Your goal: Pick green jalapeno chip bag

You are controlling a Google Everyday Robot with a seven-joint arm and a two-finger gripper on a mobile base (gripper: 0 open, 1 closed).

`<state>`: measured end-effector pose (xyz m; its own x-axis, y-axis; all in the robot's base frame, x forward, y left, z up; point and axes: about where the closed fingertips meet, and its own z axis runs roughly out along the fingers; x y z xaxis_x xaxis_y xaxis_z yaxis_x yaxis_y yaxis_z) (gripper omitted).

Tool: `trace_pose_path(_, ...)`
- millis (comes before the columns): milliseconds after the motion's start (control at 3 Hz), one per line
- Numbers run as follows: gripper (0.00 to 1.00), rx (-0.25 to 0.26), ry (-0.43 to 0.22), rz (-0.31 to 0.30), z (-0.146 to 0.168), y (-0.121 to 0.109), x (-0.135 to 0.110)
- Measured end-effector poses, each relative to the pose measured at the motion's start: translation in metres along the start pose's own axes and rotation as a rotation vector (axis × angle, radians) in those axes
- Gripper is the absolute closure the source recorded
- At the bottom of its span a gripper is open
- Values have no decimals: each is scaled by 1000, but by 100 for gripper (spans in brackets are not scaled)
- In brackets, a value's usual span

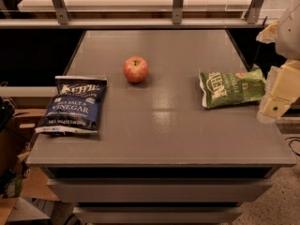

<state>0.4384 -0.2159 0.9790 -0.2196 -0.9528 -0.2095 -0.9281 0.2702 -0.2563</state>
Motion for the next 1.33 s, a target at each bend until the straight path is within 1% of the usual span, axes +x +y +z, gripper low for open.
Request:
trace_pose_path(333,0,13,-7,-3,-1,-1,-1)
trace_pose_path(667,0,14,-7,-3,-1,-1,-2)
trace_pose_path(1333,0,-52,9,-86,40,-23,-3)
